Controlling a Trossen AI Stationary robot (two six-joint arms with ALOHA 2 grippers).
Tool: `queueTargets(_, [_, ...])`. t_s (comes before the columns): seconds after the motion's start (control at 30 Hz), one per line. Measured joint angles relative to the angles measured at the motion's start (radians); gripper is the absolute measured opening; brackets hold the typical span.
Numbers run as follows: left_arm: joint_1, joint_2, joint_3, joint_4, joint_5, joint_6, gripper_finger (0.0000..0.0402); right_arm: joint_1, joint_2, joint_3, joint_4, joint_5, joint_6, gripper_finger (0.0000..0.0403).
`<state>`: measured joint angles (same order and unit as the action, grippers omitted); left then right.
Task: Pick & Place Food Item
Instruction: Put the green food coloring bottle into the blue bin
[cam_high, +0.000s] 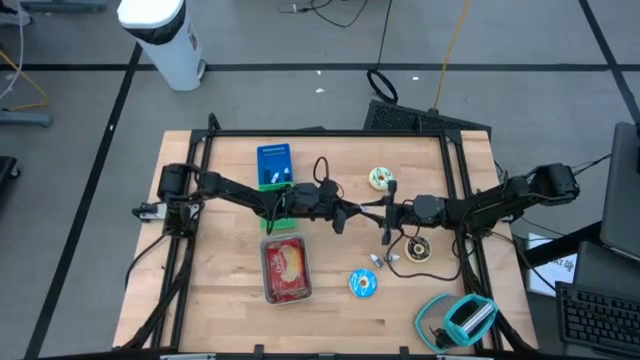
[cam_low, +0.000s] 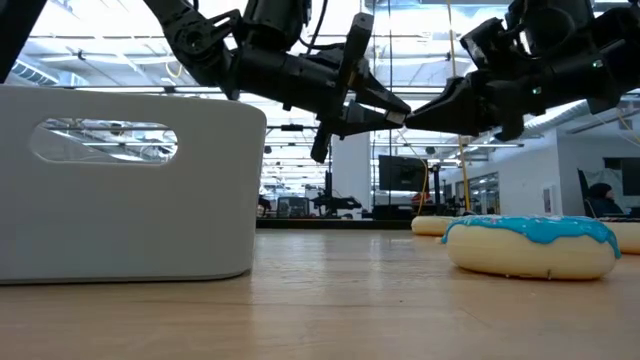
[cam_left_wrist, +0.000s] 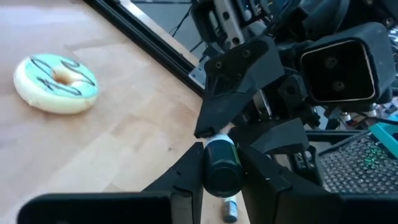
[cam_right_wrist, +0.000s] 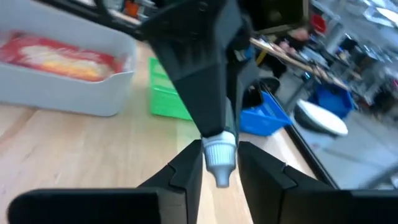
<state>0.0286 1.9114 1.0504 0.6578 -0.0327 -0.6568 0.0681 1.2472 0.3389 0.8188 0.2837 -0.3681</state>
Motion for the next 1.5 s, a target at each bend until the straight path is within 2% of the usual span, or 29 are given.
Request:
queueTargets(0.23, [0.035, -0.001, 0.000, 0.001, 0.037, -0.004, 0.0074, -0.001, 0.000, 0.000, 0.000, 0.033, 0.119, 0.0134])
queueTargets(0.37, [0.054, -0.007, 0.000, -0.007, 0.042, -0.006, 0.0075, -0.002, -0.007, 0.000, -0.003, 0.035, 0.129, 0.0149])
queueTargets(0.47, [0.069, -0.021, -0.001, -0.012, 0.082, 0.000, 0.0075, -0.001, -0.029, 0.000, -0.008, 0.039, 0.129, 0.0157])
queueTargets(0.63, [0.100, -0.097, -0.018, -0.035, 0.157, -0.001, 0.0075, -0.001, -0.094, -0.006, -0.094, 0.062, 0.118, 0.0162])
queueTargets(0.77, [0.115, -0.194, -0.073, -0.036, 0.160, 0.022, 0.0076, -0.001, -0.142, -0.006, -0.165, 0.082, 0.121, 0.0159])
queueTargets(0.93, [0.119, -0.365, -0.208, -0.031, 0.045, 0.082, 0.0076, -0.001, -0.183, -0.005, -0.211, 0.083, 0.122, 0.0160])
queueTargets(1.2, [0.091, -0.594, -0.445, -0.035, -0.214, 0.133, 0.0076, -0.002, -0.195, -0.004, -0.225, 0.082, 0.122, 0.0160])
queueTargets(1.33, [0.080, -0.652, -0.540, -0.036, -0.334, 0.125, 0.0076, -0.003, -0.194, -0.004, -0.226, 0.082, 0.122, 0.0159])
queueTargets(1.5, [0.088, -0.655, -0.632, -0.028, -0.446, 0.064, 0.0076, -0.003, -0.194, -0.004, -0.226, 0.082, 0.121, 0.0156])
